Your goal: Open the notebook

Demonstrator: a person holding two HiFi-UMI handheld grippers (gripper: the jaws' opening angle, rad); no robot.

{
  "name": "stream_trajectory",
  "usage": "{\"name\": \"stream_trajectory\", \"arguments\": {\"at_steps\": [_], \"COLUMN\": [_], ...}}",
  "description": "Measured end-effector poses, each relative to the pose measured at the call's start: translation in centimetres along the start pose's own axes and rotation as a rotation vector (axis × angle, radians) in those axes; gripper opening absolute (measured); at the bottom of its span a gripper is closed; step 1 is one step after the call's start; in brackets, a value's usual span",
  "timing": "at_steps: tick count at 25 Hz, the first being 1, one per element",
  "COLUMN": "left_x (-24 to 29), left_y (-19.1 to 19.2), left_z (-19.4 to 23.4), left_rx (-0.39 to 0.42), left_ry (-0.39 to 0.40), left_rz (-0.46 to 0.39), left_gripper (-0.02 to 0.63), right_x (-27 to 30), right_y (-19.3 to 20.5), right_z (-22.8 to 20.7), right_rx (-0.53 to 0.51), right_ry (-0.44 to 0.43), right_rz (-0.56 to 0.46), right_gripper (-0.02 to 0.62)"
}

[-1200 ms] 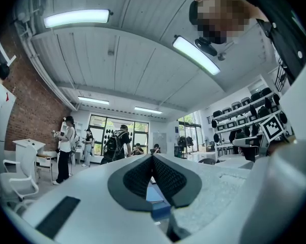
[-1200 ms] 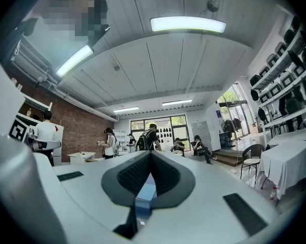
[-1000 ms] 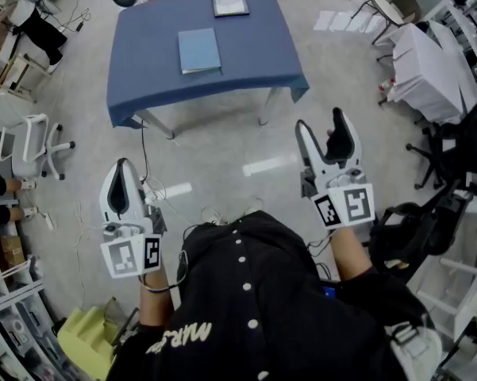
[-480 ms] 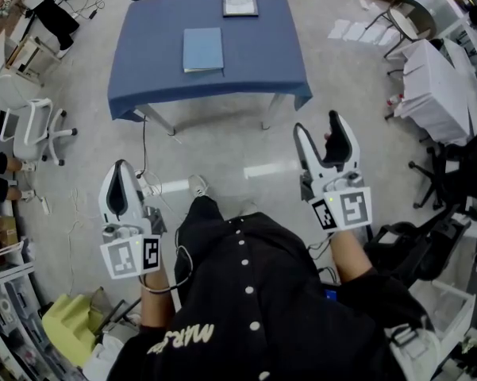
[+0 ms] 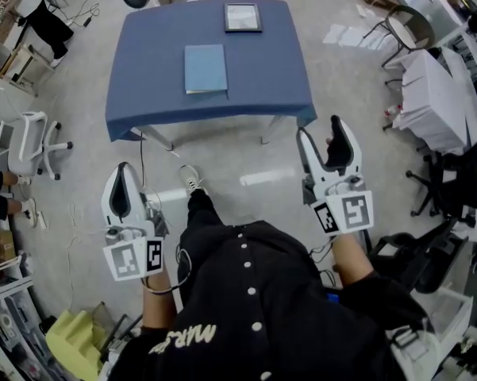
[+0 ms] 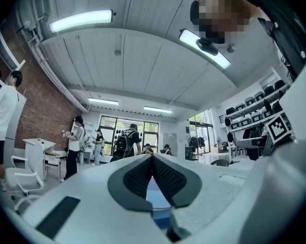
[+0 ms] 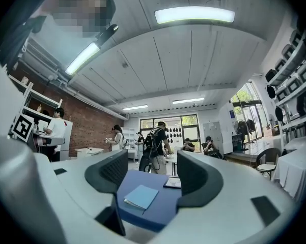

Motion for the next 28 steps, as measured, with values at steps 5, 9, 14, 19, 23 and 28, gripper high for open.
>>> {"name": "stream_trajectory", "arguments": {"at_steps": [5, 9, 14, 19, 23, 28], "left_x": [7.9, 14.9, 23.8, 30.5, 35.1, 39.8], "left_y": [2.8, 5.2, 7.2, 8.5, 9.8, 11.6], "left_z": [4.5, 9.0, 15.4, 21.9, 26.4, 28.2], "left_rx": [-0.011, -0.010, 0.000, 0.025, 0.020, 0.018], "left_ry": [0.025, 0.045, 0.087, 0.121, 0.148, 0.178], "left_rz": [0.002, 0.006, 0.000, -0.014, -0.006, 0.007], "left_gripper": [0.002, 0.002, 0.002, 0.002, 0.002, 0.002], "right_x": [8.6, 16.8, 27.7, 36.8, 42.7, 47.2], "right_y": [2.0, 4.1, 5.6, 6.8, 7.7, 10.4], "right_z": [0.0, 0.3, 1.8, 4.0, 5.5, 5.1], "right_rx": [-0.004, -0.010, -0.008, -0.013, -0.014, -0.016], "right_ry": [0.032, 0.058, 0.090, 0.116, 0.148, 0.181], "right_rz": [0.023, 0.047, 0.060, 0.066, 0.083, 0.153], "right_gripper": [0.289, 0.288, 0.288, 0.284, 0.284, 0.284]}}
Point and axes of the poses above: the fingertips, and each gripper's own axes: x forward along the fingers, z to its left, y out of its underside, the point moved 1 cm from there along -x, backward along the fingers, and after that the axes turned 15 degrees about x, right-handed, at the moved point
